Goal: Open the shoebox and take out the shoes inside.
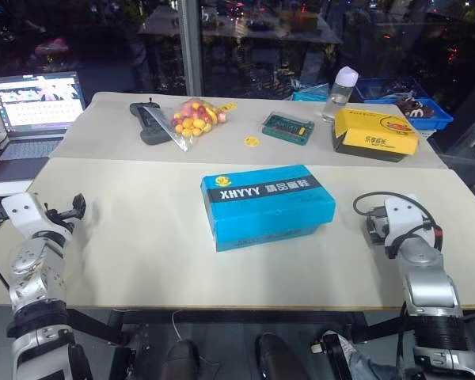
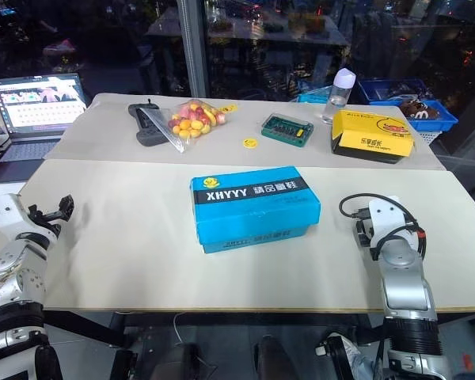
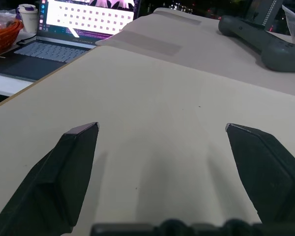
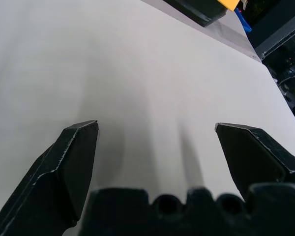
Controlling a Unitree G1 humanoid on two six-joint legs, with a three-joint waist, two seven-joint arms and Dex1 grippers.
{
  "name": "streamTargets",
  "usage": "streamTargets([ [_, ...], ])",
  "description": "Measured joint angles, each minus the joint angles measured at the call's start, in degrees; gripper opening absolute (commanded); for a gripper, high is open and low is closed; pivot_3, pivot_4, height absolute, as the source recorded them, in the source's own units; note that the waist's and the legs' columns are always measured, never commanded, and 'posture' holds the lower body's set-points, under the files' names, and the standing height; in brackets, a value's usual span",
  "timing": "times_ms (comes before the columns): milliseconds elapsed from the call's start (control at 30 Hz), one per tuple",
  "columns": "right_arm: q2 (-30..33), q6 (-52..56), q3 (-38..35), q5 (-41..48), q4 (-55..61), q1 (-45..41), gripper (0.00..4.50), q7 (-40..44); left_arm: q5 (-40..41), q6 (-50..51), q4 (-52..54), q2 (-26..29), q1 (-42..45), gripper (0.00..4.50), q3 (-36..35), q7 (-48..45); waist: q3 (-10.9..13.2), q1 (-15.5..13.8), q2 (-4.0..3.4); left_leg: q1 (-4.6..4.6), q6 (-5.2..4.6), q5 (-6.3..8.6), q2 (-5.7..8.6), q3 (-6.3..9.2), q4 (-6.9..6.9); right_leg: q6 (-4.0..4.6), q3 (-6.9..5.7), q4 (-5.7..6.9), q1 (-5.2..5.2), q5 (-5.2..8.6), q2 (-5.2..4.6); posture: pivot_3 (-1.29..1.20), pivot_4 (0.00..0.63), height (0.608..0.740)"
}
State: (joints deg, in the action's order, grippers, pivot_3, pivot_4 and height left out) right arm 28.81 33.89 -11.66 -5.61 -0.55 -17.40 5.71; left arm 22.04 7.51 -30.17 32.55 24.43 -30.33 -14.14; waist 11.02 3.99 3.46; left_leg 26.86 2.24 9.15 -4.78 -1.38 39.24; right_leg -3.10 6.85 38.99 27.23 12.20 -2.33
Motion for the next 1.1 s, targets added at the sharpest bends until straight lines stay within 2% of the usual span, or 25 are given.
streamTargets([
  [433, 1.54, 0.0, -2.16, 0.25, 0.01, 0.99, 4.5, -0.04, 0.14, -0.04, 0.88, -1.64, 0.65, 4.48, 2.37, -3.02, 0.0, -0.12, 0.0, 0.02, 0.0, 0.0, 0.01, 0.0, 0.0, 0.0, 0.0, 0.0, -0.01, 0.0, -0.01, 0.0, 0.15, 0.673],
  [500, 2.33, 0.01, -3.38, 1.15, -0.07, 0.35, 4.5, 0.65, 0.25, 1.76, 6.65, -2.26, 0.22, 4.48, 8.06, -8.83, 0.01, -0.54, 0.01, 0.14, 0.0, 0.0, 0.04, 0.0, 0.0, 0.0, 0.0, -0.04, 0.0, 0.0, -0.03, 0.0, 0.15, 0.673],
  [600, 3.69, 0.14, -4.7, 5.22, 0.27, -1.95, 4.5, 5.42, 3.76, 8.13, 22.01, -2.01, -2.94, 4.48, 17.12, -19.58, 0.01, -0.34, 0.01, 0.16, 0.0, 0.0, 0.07, 0.0, 0.0, 0.0, 0.06, -0.12, -0.04, 0.0, -0.07, 0.0, 0.15, 0.673],
  [700, 8.44, 1.15, -4.71, 10.14, 3.47, -0.24, 4.5, 14.68, 7.69, 14.19, 31.0, 3.55, -8.16, 4.48, 20.39, -28.6, 0.02, 0.84, -0.02, 0.03, -0.02, -0.01, 0.01, 0.01, -0.07, 0.09, 0.07, -0.03, 0.01, 0.13, 0.02, 0.0, 0.15, 0.673],
  [800, 14.32, 3.49, -4.94, 15.19, 7.58, 3.36, 4.5, 24.59, 9.63, 17.86, 32.86, 10.38, -12.1, 4.48, 18.79, -35.02, 0.03, 1.45, -0.02, -0.27, -0.03, -0.02, 0.01, 0.02, -0.33, 0.18, 0.05, 0.06, -0.03, 0.24, 0.01, 0.0, 0.15, 0.673],
  [833, 15.19, 3.91, -4.89, 16.3, 8.51, 3.69, 4.5, 26.62, 9.66, 18.2, 32.89, 11.47, -12.12, 4.22, 18.51, -36.15, 0.03, 1.47, -0.02, -0.31, -0.03, -0.02, 0.02, 0.02, -0.33, 0.19, 0.06, 0.05, -0.06, 0.24, 0.01, 0.0, 0.15, 0.673],
  [900, 17.02, 4.05, -4.19, 18.07, 10.25, 4.26, 3.98, 30.1, 9.57, 18.47, 32.88, 13.34, -11.77, 3.74, 18.01, -38.24, 0.03, 1.47, -0.02, -0.52, 0.04, 0.03, 0.07, 0.02, -0.31, 0.19, 0.07, -0.05, -0.25, 0.24, -0.08, 0.0, 0.15, 0.673],
  [933, 17.56, 4.05, -4.02, 18.13, 10.27, 4.25, 3.73, 30.59, 9.54, 18.46, 32.81, 13.62, -11.38, 3.3, 17.9, -38.66, 0.03, 1.48, -0.02, -0.53, 0.17, 0.1, 0.11, 0.02, -0.31, 0.19, 0.07, -0.15, -0.28, 0.24, -0.13, 0.0, 0.15, 0.673],
  [1000, 17.86, 4.02, -3.2, 17.93, 10.17, 4.16, 3.18, 30.63, 9.47, 18.4, 32.47, 13.66, -10.85, 2.72, 17.87, -39.13, 0.03, 1.51, -0.02, -0.53, 0.41, 0.25, 0.14, 0.02, -0.31, 0.19, 0.07, -0.45, -0.42, 0.24, -0.18, 0.0, 0.15, 0.673],
  [1100, 17.87, 4.01, -0.85, 17.4, 10.06, 4.16, 2.05, 30.52, 9.37, 18.41, 32.38, 13.2, -10.75, 1.53, 17.88, -39.18, 0.04, 1.53, -0.04, -0.52, 0.41, 0.25, 0.14, 0.02, -0.31, 0.17, 0.07, -0.86, -0.6, 0.23, -0.22, 0.0, 0.15, 0.673],
])
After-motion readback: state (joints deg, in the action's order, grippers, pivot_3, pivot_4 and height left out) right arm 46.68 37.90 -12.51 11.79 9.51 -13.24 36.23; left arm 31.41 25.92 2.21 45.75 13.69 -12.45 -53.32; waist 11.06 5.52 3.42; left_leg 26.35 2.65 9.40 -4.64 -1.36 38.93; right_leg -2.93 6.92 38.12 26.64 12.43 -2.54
